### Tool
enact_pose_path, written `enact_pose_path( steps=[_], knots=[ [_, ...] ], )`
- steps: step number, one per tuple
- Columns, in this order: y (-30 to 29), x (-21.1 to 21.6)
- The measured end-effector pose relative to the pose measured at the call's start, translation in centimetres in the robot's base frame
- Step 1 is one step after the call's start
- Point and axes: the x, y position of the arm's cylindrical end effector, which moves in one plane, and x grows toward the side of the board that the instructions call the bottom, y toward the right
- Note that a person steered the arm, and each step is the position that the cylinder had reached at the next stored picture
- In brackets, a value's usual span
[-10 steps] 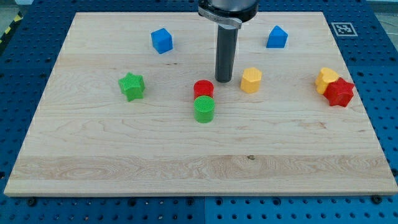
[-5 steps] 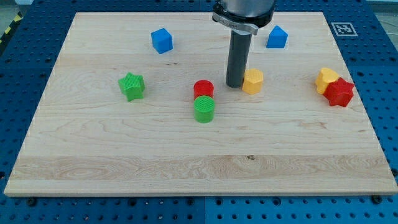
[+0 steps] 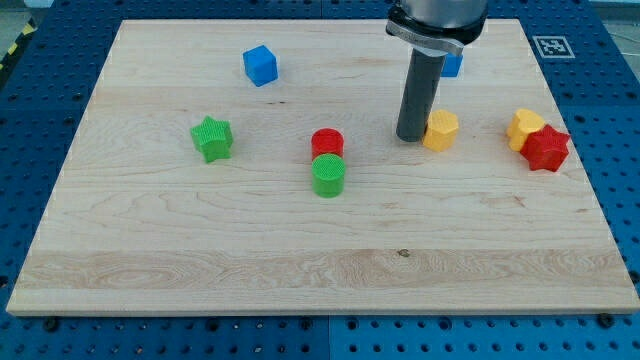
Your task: Move the yellow hexagon to the left of the red star
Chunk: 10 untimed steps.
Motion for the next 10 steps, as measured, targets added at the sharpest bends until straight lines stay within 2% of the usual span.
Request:
enact_pose_path(
  steps=[3,10],
  knots=[
    [0.0,-2.0],
    [3.3,0.2]
  ],
)
